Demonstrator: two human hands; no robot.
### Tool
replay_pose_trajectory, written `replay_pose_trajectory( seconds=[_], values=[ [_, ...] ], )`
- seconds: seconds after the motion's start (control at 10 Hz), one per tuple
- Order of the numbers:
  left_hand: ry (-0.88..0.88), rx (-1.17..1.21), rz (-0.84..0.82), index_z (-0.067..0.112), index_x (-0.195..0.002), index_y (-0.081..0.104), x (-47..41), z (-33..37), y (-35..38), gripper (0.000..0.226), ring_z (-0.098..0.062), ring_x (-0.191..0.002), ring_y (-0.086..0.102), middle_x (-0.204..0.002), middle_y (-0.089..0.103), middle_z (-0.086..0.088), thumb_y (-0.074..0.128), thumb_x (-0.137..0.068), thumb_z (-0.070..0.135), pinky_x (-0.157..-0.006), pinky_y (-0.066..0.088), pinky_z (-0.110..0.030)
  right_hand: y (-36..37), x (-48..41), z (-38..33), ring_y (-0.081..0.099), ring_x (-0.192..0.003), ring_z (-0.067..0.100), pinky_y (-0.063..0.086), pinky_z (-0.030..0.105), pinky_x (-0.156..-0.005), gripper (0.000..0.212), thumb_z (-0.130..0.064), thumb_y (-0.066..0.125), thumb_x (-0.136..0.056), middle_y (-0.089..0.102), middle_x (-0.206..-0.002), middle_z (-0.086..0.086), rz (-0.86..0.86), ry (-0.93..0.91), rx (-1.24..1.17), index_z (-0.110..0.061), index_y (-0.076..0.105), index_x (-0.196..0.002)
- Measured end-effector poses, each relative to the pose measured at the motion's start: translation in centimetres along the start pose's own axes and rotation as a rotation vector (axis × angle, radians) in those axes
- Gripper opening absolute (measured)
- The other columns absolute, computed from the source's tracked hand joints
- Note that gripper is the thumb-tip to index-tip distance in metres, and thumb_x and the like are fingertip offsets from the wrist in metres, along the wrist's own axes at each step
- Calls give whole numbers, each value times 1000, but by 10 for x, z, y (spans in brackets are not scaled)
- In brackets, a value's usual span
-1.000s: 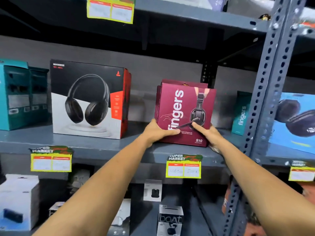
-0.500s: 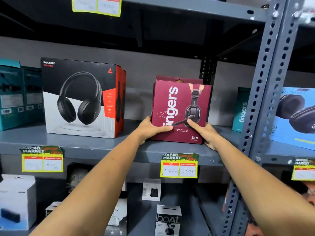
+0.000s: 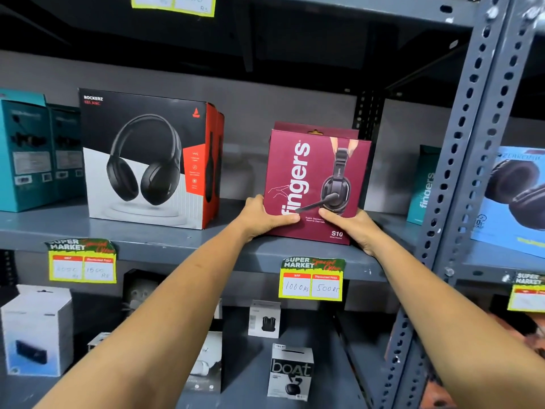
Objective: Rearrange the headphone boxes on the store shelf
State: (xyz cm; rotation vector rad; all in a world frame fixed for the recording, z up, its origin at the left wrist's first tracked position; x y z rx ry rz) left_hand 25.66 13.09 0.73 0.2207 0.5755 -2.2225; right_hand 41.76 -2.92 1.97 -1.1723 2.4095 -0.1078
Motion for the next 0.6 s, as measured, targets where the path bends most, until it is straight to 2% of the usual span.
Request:
replay_pose_trajectory(
  seconds=[0.1, 0.2, 0.3, 0.4, 0.5, 0.6],
  values=[
    [-2, -53, 17, 25, -123, 58, -7, -7, 0, 114, -16, -107, 66, -127, 60, -2, 89, -25, 74, -95, 56, -39, -1, 1, 0, 69, -100, 13, 55, 35, -90, 91, -65, 87, -35, 74, -108, -6, 19, 2, 7, -29, 66, -116],
    [-8, -86, 34, 24, -123, 57, -4, -6, -1, 116, -15, -106, 65, -126, 60, -2, 87, -24, 77, -95, 55, -39, 0, 3, -3, 69, -100, 13, 54, 32, -88, 84, -57, 87, -45, 73, -109, -4, 18, 3, 12, -26, 65, -119],
    [-14, -86, 31, 22, -122, 57, -3, -6, -1, 120, -16, -106, 65, -126, 60, -3, 85, -21, 80, -95, 55, -40, 0, 3, -1, 69, -99, 14, 55, 33, -89, 65, -39, 86, -64, 72, -111, -1, 10, 28, -23, -21, 62, -123],
    [-67, -97, 50, 18, -124, 54, 16, 6, -4, 125, -16, -110, 61, -130, 54, -3, 83, -21, 81, -101, 51, -40, 0, 8, -5, 68, -102, 17, 54, 37, -93, 68, -36, 84, -66, 70, -116, 3, 21, 55, -46, -18, 58, -127],
    [-116, -153, 49, 5, -136, 39, 31, 9, -6, 113, -21, -124, 46, -137, 35, -7, 87, -52, 63, -110, 40, -36, -10, 14, -7, 63, -111, 22, 52, 42, -97, 107, -65, 81, -49, 62, -130, 6, 147, 59, -112, -19, 44, -138],
    [-41, -160, 169, -3, -143, 31, 54, 21, -25, 111, -30, -135, 39, -148, 34, -16, 81, -66, 59, -113, 36, -40, -21, 31, -32, 42, -137, 27, 37, 49, -111, 114, -84, 62, -61, 41, -153, 5, 356, -89, 119, -23, 25, -150]
  ],
)
Point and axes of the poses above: each hand's wrist, its own x-axis away from the middle knuckle, its own y-axis out of the palm, z = x × y, the point moved 8 cm from there along -x, towards the middle knuckle
